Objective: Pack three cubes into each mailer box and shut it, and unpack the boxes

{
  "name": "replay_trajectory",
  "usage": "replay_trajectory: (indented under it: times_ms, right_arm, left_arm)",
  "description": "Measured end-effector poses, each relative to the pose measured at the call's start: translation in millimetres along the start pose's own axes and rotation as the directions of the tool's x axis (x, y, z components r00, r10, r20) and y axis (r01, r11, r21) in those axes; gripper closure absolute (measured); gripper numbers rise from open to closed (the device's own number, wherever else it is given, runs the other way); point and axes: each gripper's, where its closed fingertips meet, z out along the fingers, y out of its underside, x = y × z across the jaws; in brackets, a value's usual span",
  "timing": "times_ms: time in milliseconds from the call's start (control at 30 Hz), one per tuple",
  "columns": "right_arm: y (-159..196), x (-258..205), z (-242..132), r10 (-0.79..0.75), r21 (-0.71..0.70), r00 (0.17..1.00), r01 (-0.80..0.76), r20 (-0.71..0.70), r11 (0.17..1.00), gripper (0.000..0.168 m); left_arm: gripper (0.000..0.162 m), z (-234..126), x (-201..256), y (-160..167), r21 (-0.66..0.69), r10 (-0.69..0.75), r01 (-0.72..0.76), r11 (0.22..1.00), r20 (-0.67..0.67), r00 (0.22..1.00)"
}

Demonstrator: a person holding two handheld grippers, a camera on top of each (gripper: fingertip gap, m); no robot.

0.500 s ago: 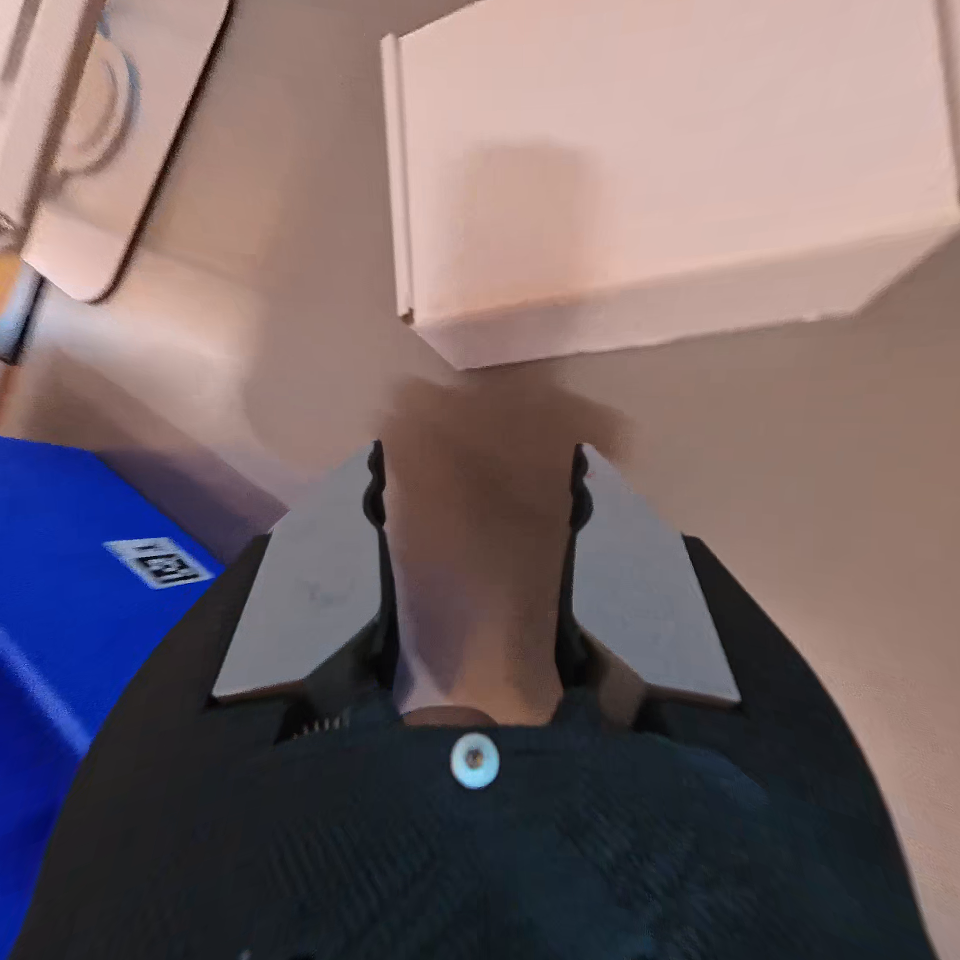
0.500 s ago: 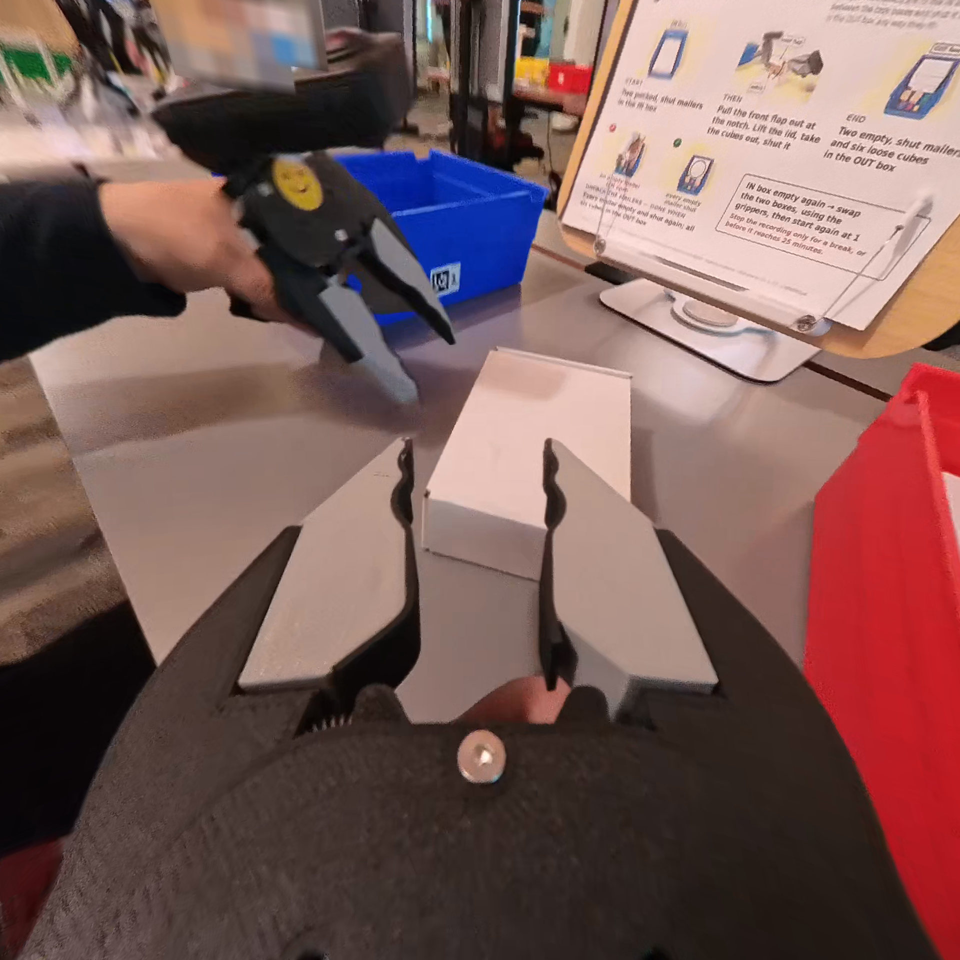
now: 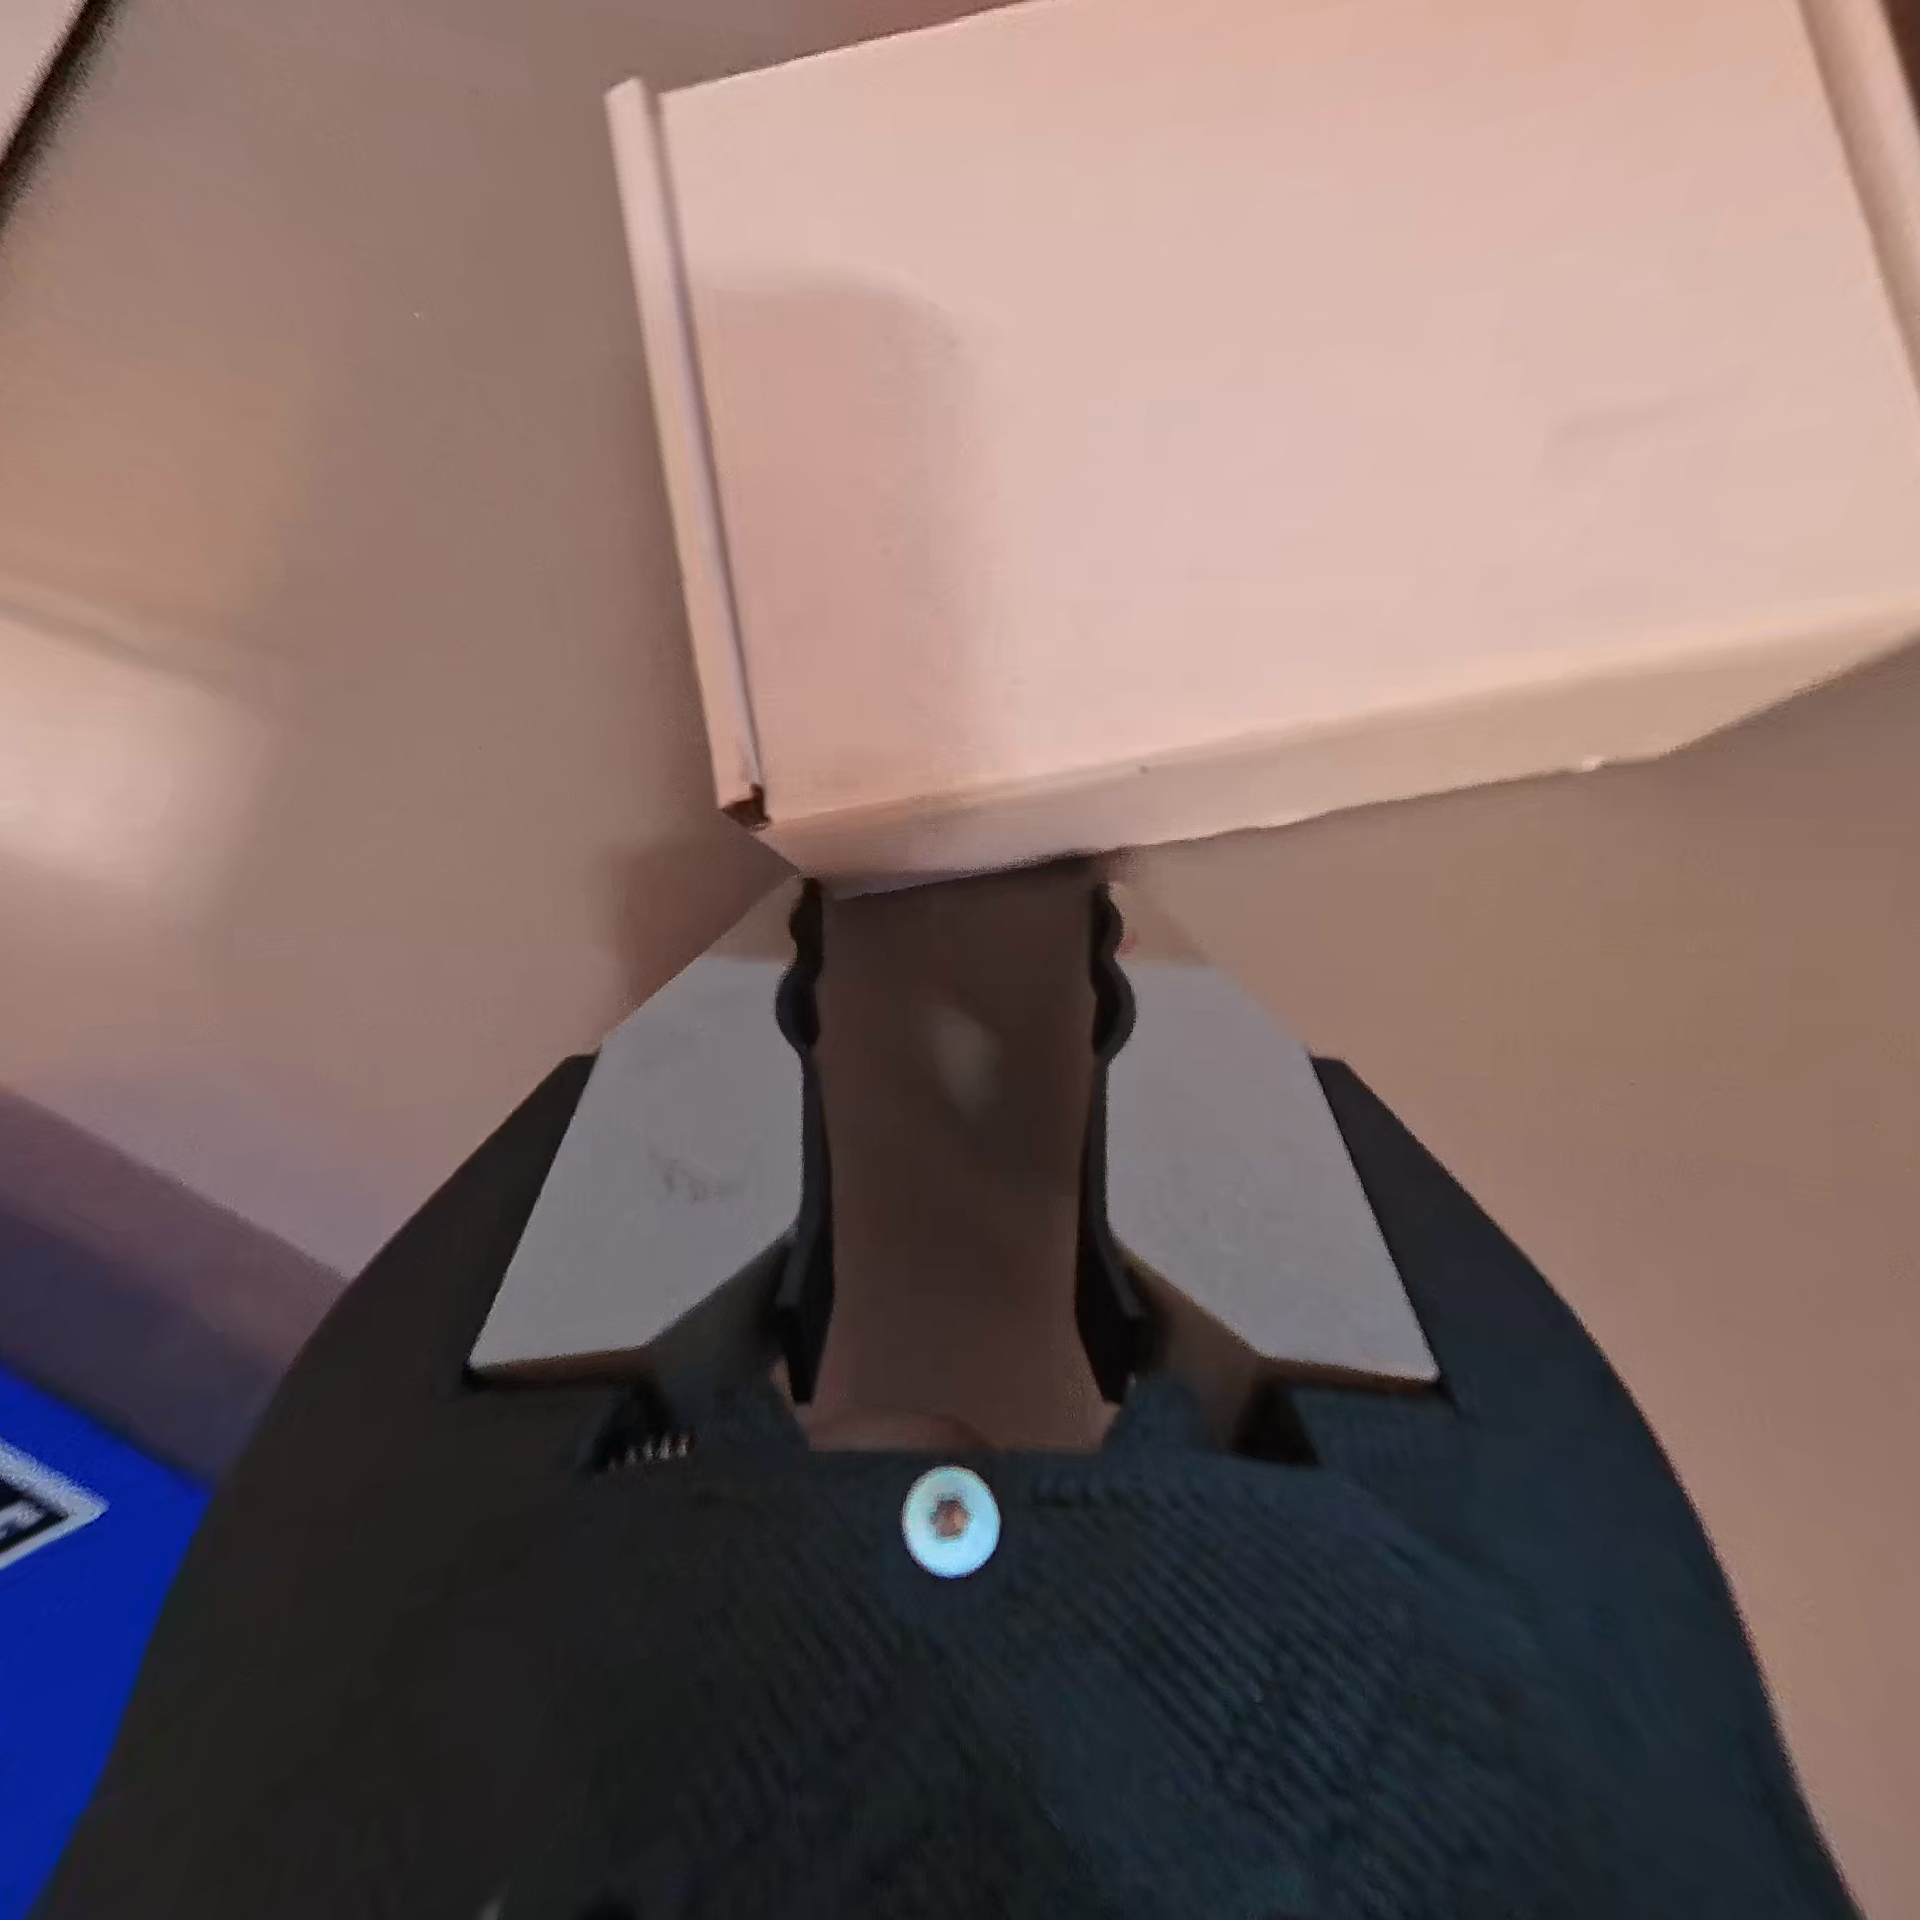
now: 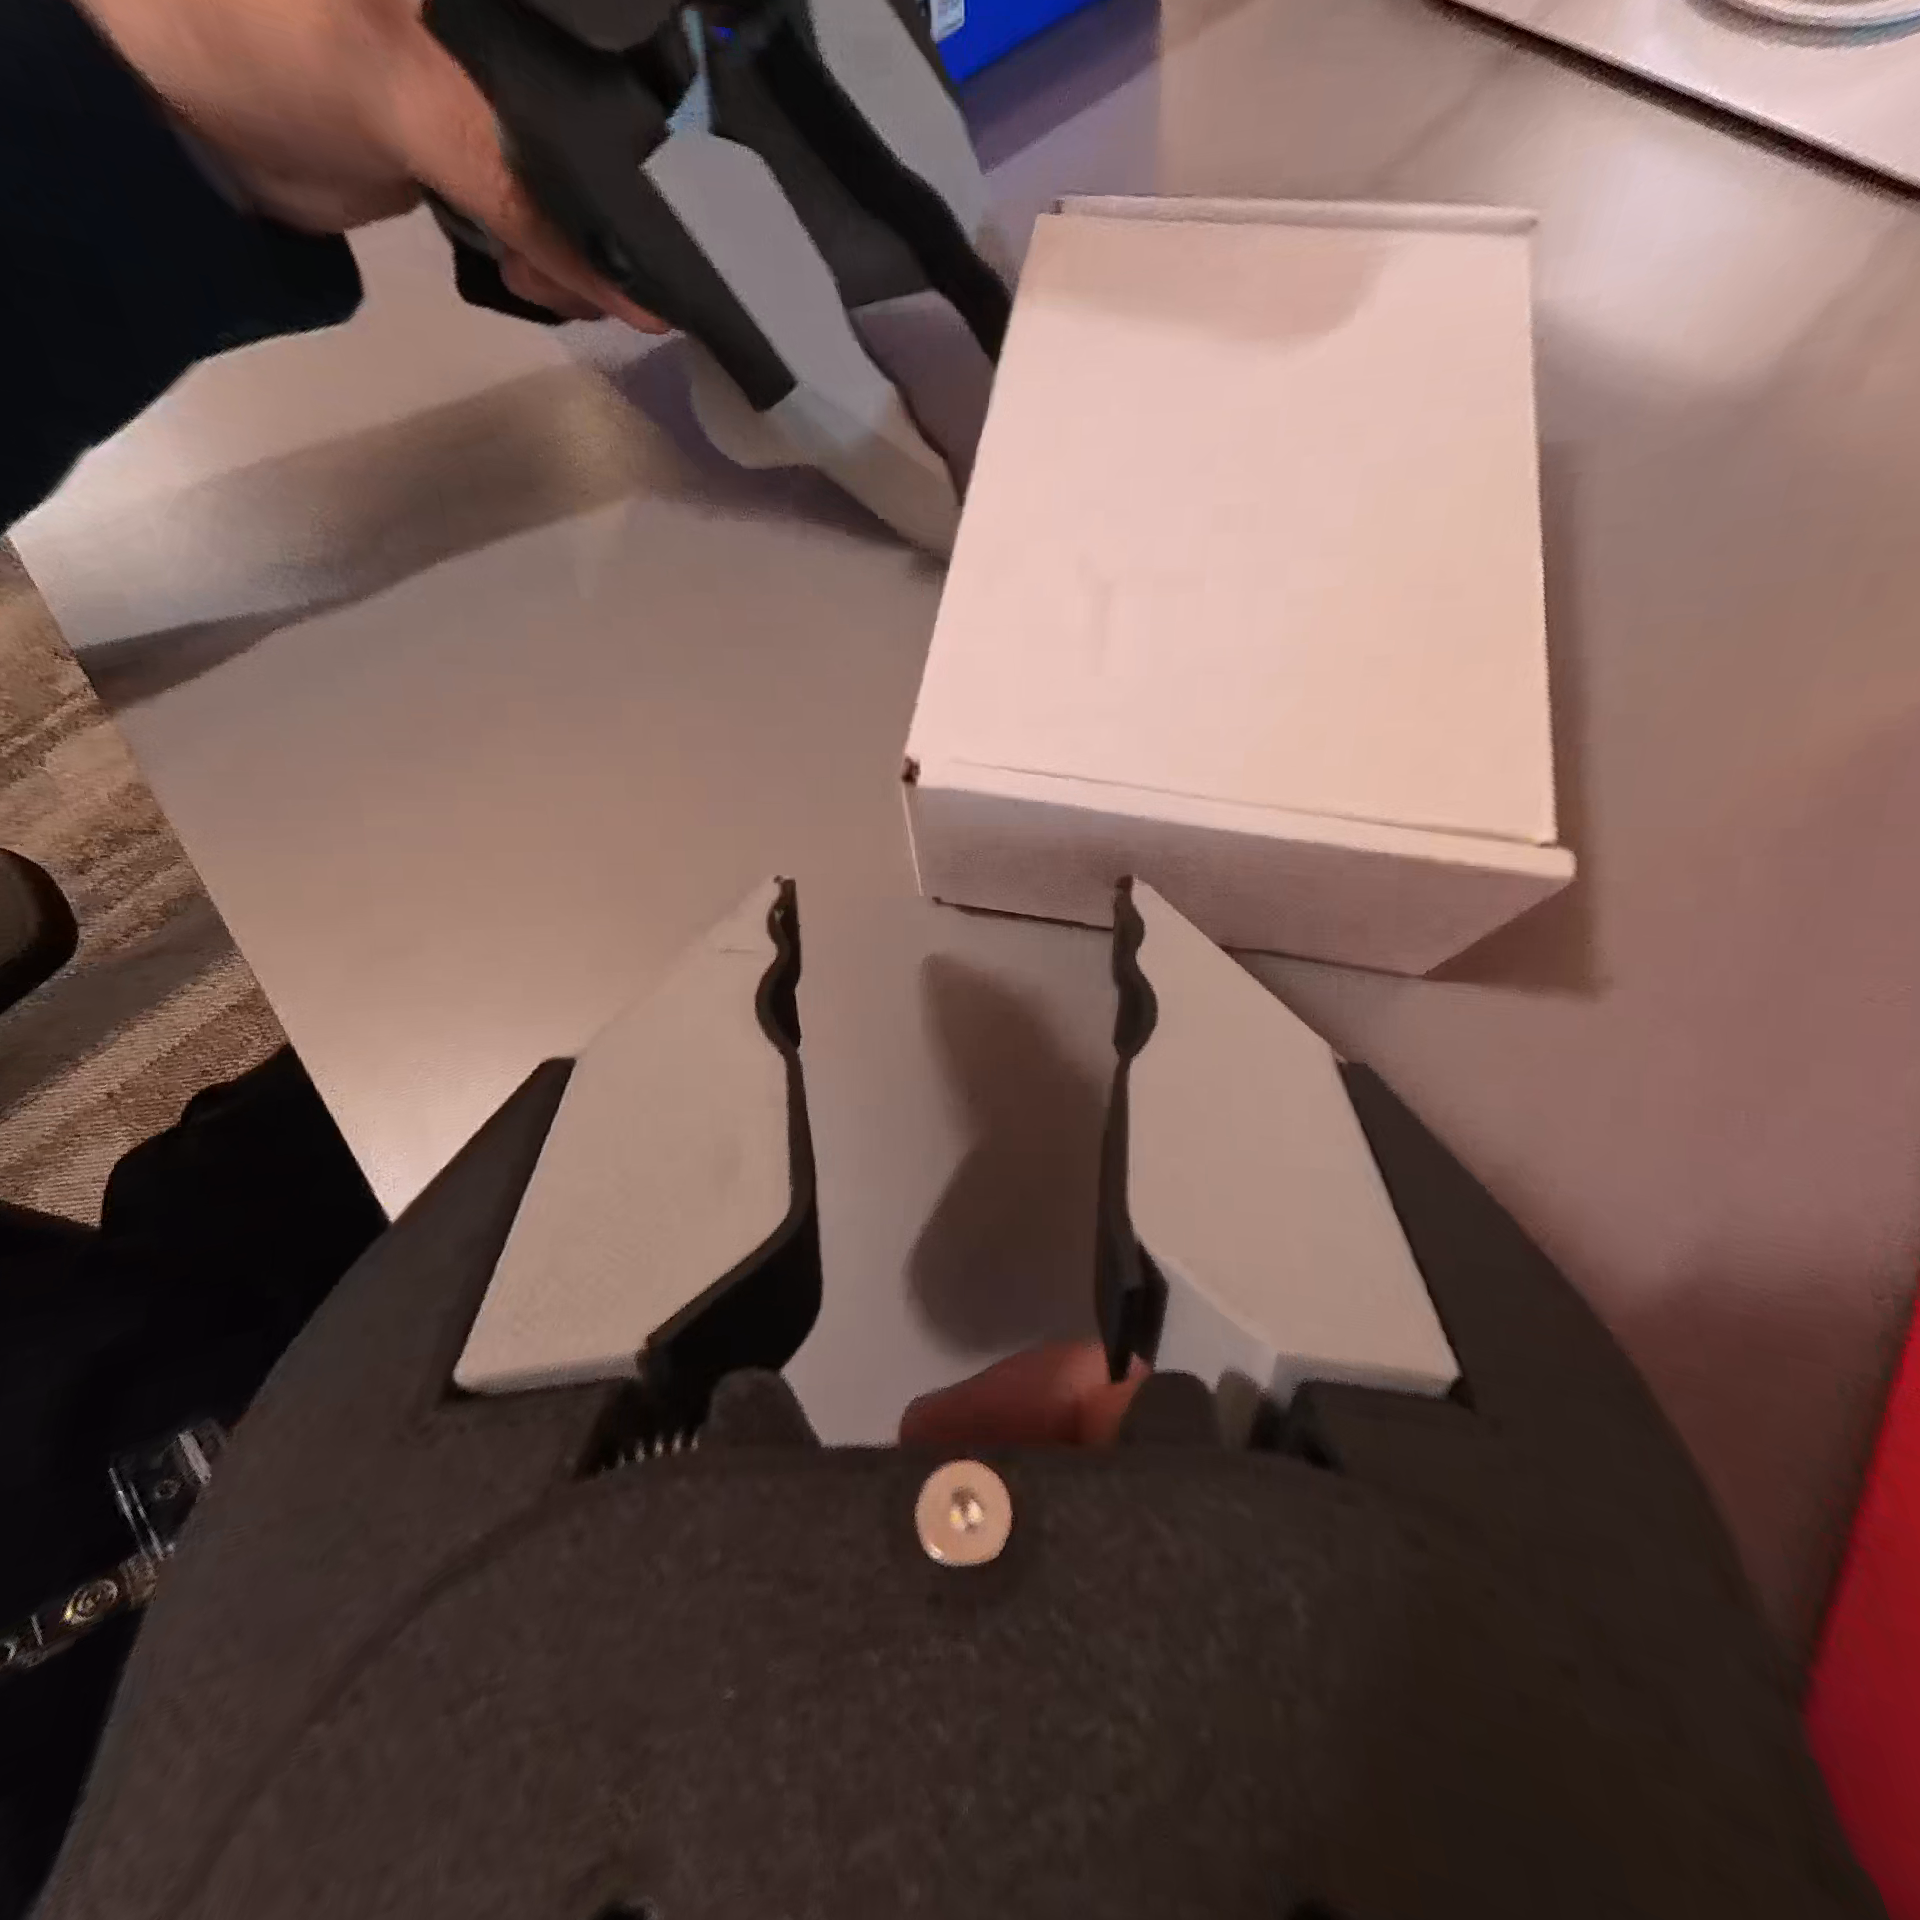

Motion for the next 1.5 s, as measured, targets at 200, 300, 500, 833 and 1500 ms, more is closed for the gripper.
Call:
replay_trajectory:
  times_ms: [200, 300, 500, 833, 1500]
  right_arm:
    - [0, 5, -14, -0.031, -0.003, 0.999, 0.031, -0.023, 1.000, 0.099]
    - [-5, 6, -26, -0.060, -0.002, 0.998, 0.060, -0.036, 0.998, 0.097]
    - [-31, 19, -47, -0.071, 0.027, 0.995, 0.073, -0.065, 0.997, 0.099]
    - [-29, 41, -38, -0.007, -0.012, 0.999, 0.006, -0.054, 1.000, 0.106]
    - [-97, -4, -13, -0.503, -0.014, 0.862, 0.505, 0.062, 0.863, 0.104]
  left_arm:
    - [0.110, -22, 34, 15, 0.009, 0.077, -0.077, 0.997, -0.030, 0.997]
    - [0.104, -42, 55, 14, 0.045, 0.139, -0.139, 0.989, 0.001, 0.990]
    - [0.109, -84, 77, -9, 0.153, 0.160, -0.162, 0.975, 0.024, 0.987]
    - [0.113, -98, 73, -29, 0.350, 0.029, -0.026, 0.936, -0.002, 1.000]
    - [0.090, -38, 59, -54, 0.486, -0.005, 0.079, 0.870, -0.152, 0.988]
